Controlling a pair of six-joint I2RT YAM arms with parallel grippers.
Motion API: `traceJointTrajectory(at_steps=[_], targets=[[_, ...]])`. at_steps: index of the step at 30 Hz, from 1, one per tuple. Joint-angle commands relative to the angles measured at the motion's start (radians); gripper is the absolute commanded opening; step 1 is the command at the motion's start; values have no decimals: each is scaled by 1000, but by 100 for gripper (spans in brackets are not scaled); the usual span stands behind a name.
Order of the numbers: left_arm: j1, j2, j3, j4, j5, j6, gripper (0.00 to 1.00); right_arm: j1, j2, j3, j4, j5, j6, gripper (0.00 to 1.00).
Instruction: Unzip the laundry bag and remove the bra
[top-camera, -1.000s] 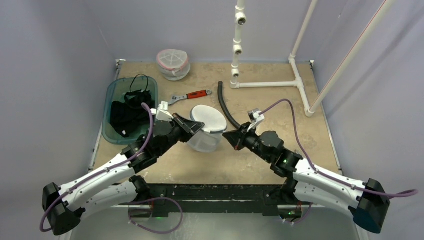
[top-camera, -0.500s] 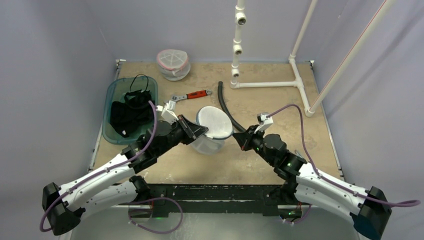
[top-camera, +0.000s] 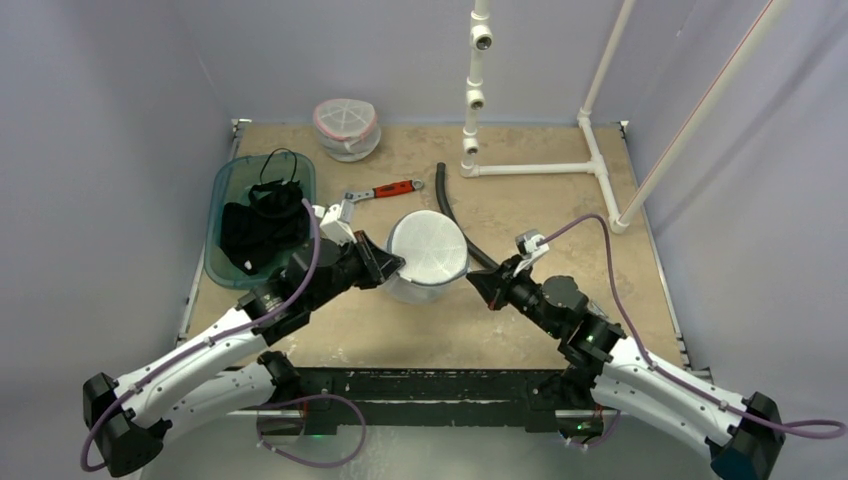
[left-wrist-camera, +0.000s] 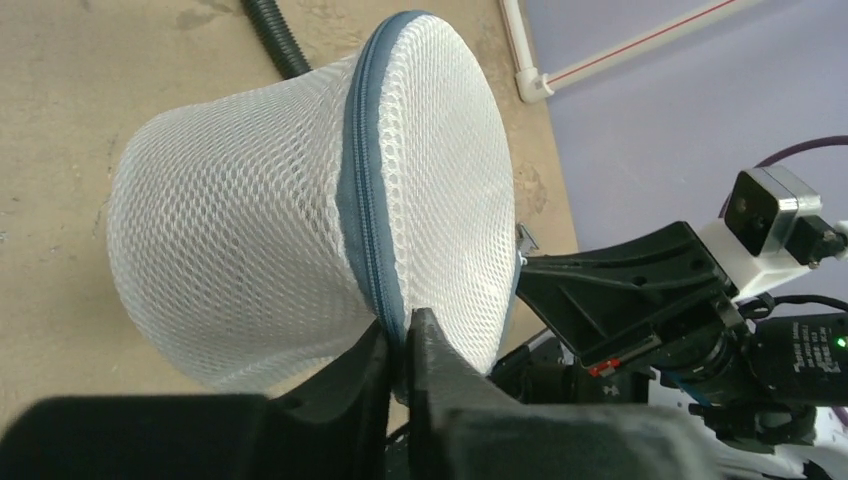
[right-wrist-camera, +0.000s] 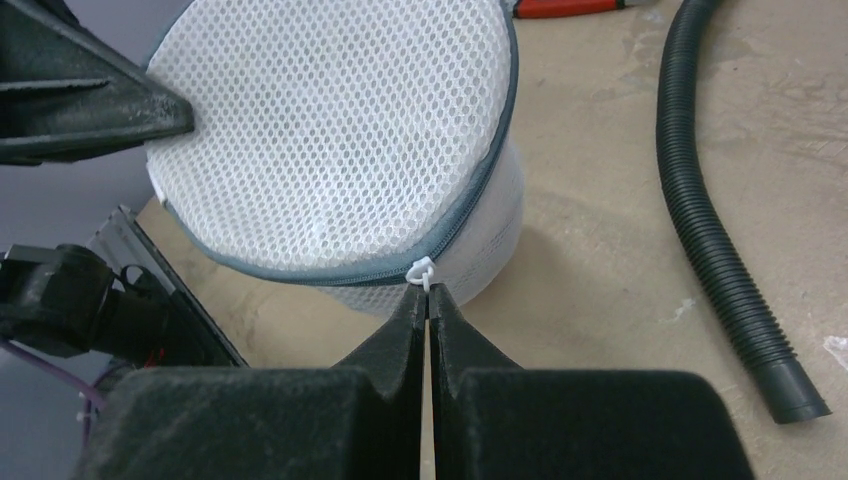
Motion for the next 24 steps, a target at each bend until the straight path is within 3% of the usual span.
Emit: traceJointTrajectory(at_steps=[1, 2, 5, 8, 15, 20, 24], targets=[[24, -4, -31, -2, -48, 4, 15, -5, -11, -34, 22, -44, -19, 0], [25, -4, -46, 1, -54, -10, 24, -5, -8, -41, 34, -55, -12, 0], [25, -11, -84, 2, -72, -50, 62, -3, 11, -69, 78, -95, 12, 0], [25, -41, -90, -25, -92, -76, 79, 6, 30, -87, 108, -108, 31, 0], [1, -127, -142, 37, -16, -223, 80, 17, 50, -108, 151, -86, 61, 0], [-139, -82, -185, 127, -66, -391, 79, 20, 65, -110, 157, -41, 65, 0], [-314, 2, -146, 147, -239, -472, 79, 20, 69, -107, 155, -21, 64, 0]])
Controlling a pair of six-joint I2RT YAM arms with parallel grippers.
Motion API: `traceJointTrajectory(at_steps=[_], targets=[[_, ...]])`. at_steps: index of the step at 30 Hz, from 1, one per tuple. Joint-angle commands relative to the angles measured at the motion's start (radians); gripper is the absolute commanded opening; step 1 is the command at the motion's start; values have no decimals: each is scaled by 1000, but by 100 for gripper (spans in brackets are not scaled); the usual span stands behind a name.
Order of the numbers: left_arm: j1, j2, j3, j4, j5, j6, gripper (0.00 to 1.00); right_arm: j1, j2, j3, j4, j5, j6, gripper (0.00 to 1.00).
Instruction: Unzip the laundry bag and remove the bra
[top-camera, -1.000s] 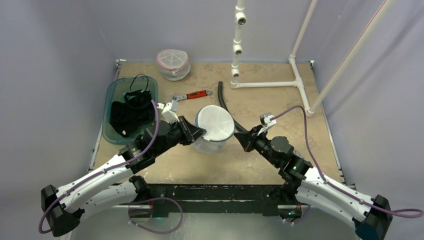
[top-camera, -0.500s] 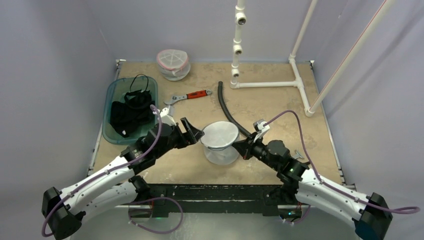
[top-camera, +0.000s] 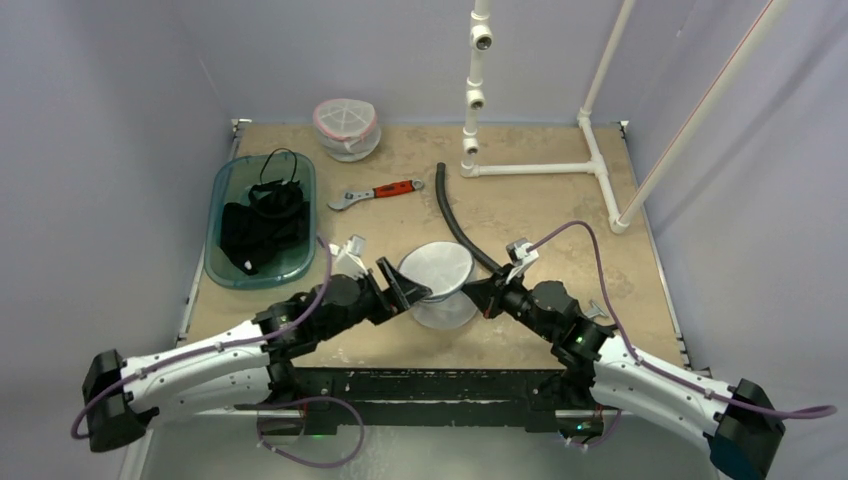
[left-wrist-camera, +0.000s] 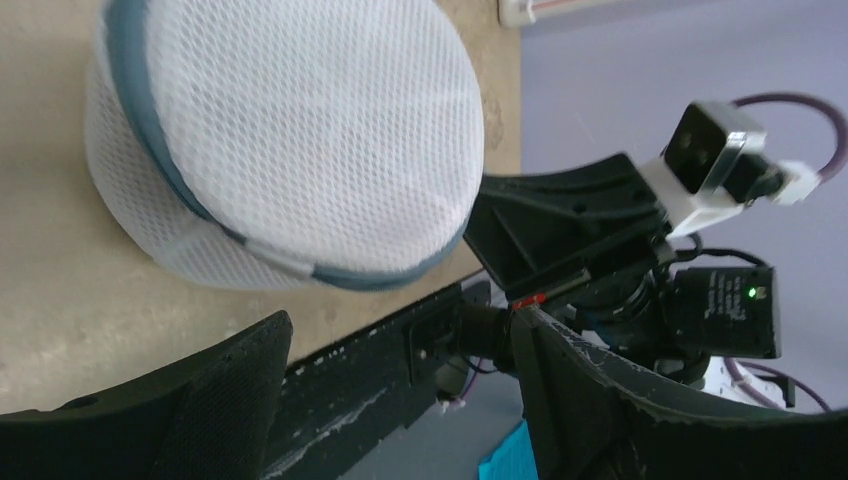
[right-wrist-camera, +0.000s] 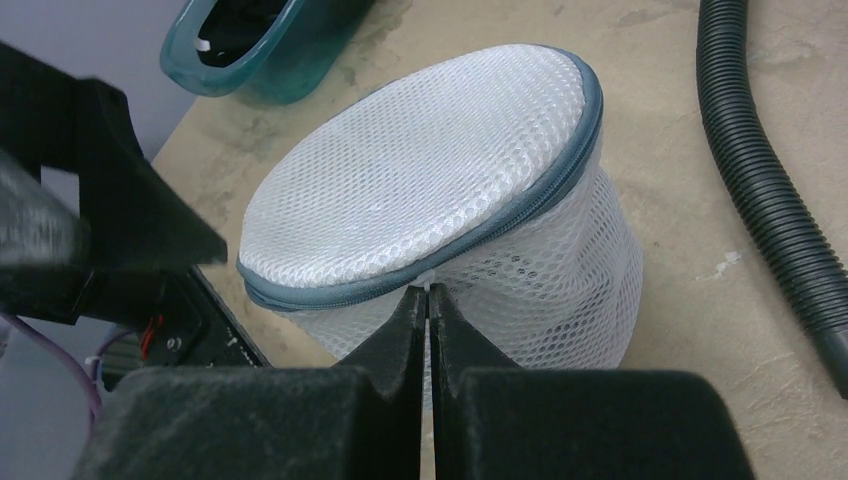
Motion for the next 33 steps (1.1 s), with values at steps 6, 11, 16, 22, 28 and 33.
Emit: traceJointTrajectory(at_steps=[6, 11, 16, 22, 28, 33], targets=[[-203, 238, 45, 203, -225, -257, 80, 7, 7, -5, 50, 36, 6, 0], [-202, 290, 55, 224, -304, -313, 79, 10, -5, -4, 40, 23, -5, 0], [-177, 314, 65, 206, -355, -330, 76, 17, -16, 1, 39, -7, -32, 0], [-108, 334, 56, 215, -320, -314, 65, 31, -28, 3, 57, -62, -62, 0], [-51, 315, 58, 209, -301, -263, 46, 51, -24, 23, 80, -125, -81, 0], [-14, 275, 57, 170, -306, -222, 25, 73, 2, 48, 102, -152, -96, 0]])
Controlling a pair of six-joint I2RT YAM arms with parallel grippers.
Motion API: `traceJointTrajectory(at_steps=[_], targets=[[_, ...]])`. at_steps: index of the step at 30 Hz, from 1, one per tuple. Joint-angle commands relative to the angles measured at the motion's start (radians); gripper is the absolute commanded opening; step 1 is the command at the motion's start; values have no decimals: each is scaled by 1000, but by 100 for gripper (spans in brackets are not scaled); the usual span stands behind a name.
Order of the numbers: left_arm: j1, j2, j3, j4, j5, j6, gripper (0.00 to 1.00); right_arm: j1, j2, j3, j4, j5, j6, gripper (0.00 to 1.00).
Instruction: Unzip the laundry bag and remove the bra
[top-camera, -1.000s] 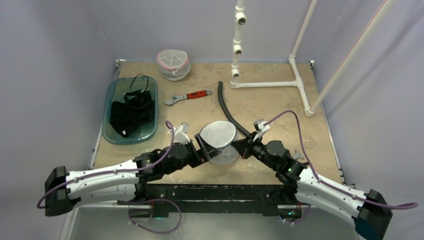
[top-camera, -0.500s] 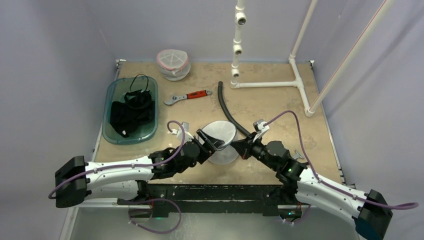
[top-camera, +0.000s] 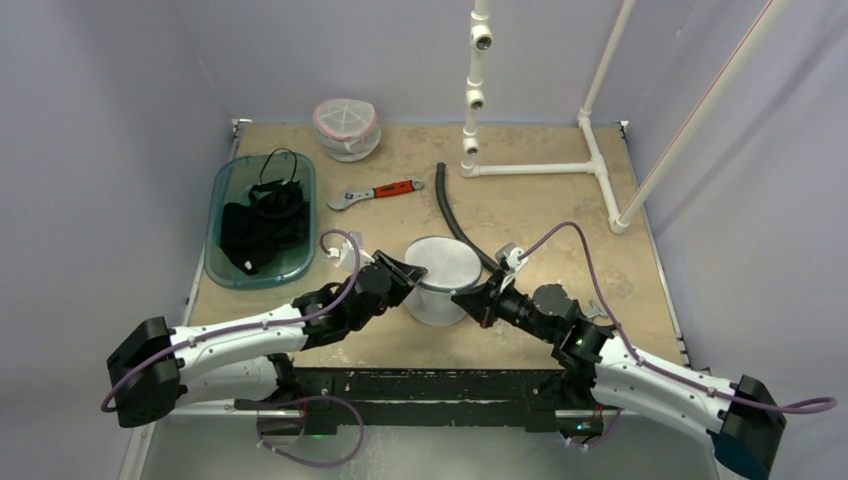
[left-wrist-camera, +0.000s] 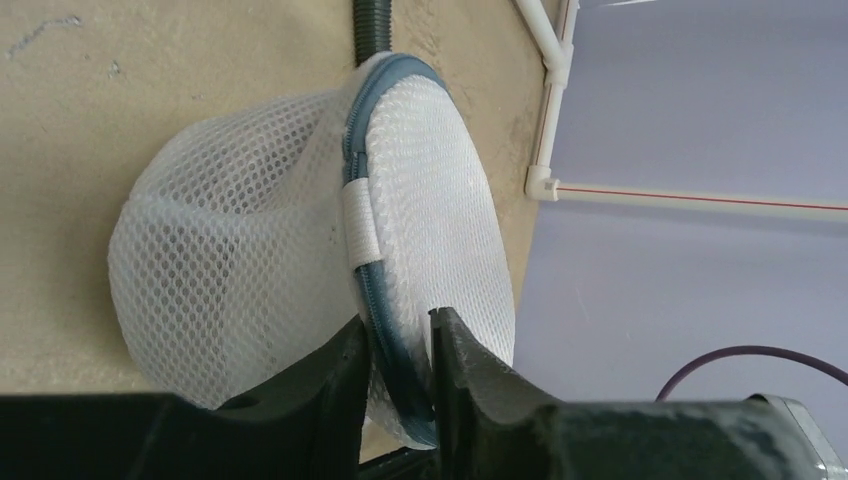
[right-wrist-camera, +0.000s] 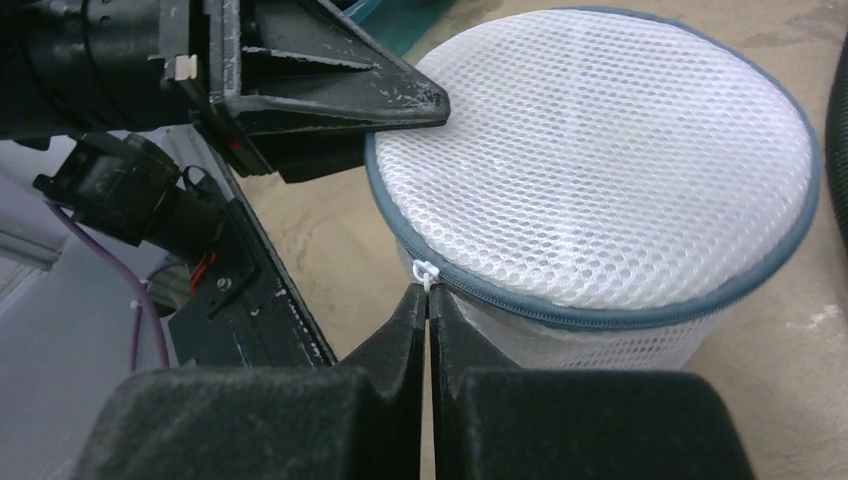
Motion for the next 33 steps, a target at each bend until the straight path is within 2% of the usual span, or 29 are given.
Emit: traceJointTrajectory(at_steps=[1, 5, 9, 18, 26, 33], targets=[[32, -59, 30, -16, -9, 61, 19, 25, 19, 53, 66, -43, -37, 0], [58, -107, 28, -78, -24, 96, 0, 32, 27, 72, 56, -29, -41, 0], [90, -148, 34, -116, -25, 141, 0, 33, 16, 85, 9, 39, -38, 0], [156, -195, 65, -188, 16, 259, 0, 33, 4, 75, -148, 334, 84, 0], [249, -196, 58, -199, 131, 348, 0, 32, 18, 40, -186, 426, 184, 0], [390, -127, 84, -174, 260, 452, 0, 32, 39, 20, -105, 384, 118, 0]])
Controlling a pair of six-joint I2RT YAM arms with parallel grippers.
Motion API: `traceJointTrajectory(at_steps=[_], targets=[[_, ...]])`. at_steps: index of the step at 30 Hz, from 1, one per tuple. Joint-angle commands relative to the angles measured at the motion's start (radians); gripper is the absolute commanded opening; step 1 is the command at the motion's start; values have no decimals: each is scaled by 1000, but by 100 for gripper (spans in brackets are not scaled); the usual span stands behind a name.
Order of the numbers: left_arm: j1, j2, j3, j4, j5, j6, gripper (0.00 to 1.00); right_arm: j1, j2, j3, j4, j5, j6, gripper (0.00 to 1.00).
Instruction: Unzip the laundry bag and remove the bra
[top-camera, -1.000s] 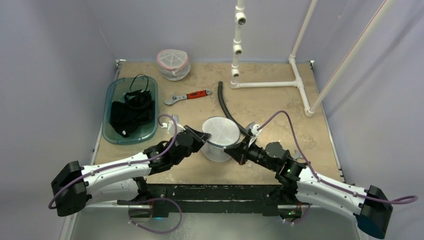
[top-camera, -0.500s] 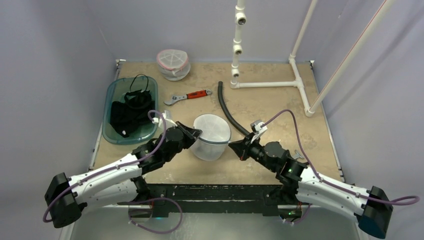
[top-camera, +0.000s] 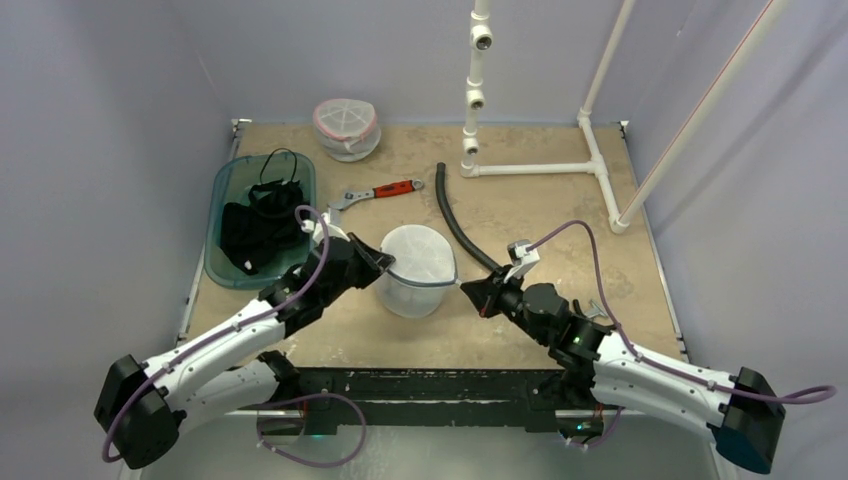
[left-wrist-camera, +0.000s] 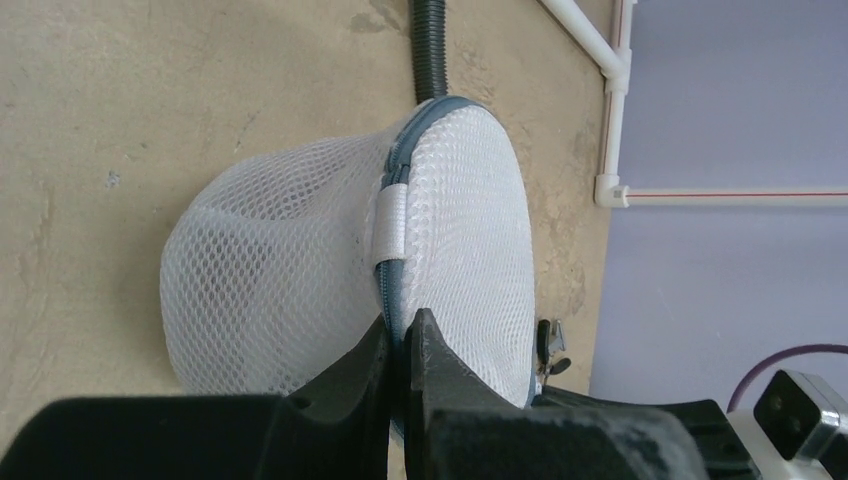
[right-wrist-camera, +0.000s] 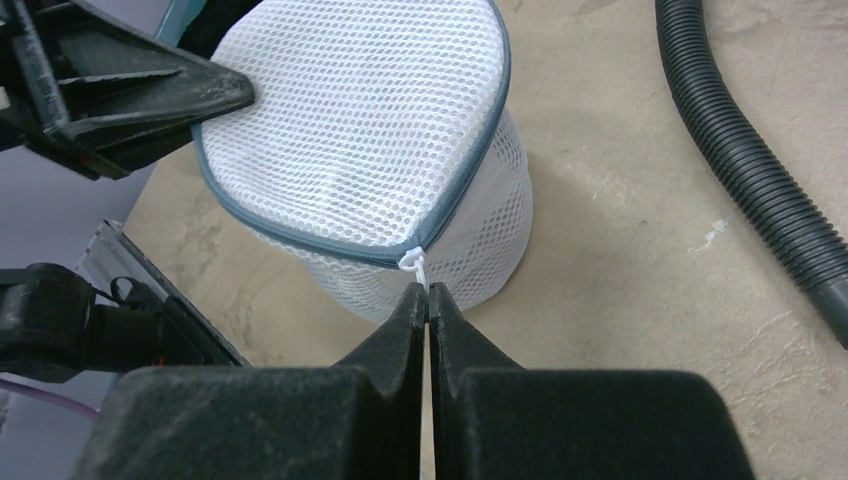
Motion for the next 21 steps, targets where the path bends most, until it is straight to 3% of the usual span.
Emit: traceJointTrajectory(at_steps=[1, 9, 10, 13, 15, 18, 21], targets=[[118, 59, 66, 28, 45, 130, 0, -8, -3, -37, 32, 41, -47, 0], [183, 169, 98, 96, 174, 203, 0, -8, 12, -34, 56, 6, -78, 0], [183, 160, 89, 99, 180, 202, 4, -8, 13, -33, 59, 3, -81, 0], [184, 117, 71, 96, 211, 207, 40, -8, 26, -30, 75, -8, -92, 0], [183, 87, 73, 67, 228, 206, 56, -8, 38, -29, 92, -14, -97, 0], [183, 35, 90, -30, 233, 200, 67, -8, 56, -36, 124, -19, -94, 0], [182, -34, 72, -62, 254, 157, 70, -8, 67, -46, 156, -24, -84, 0]])
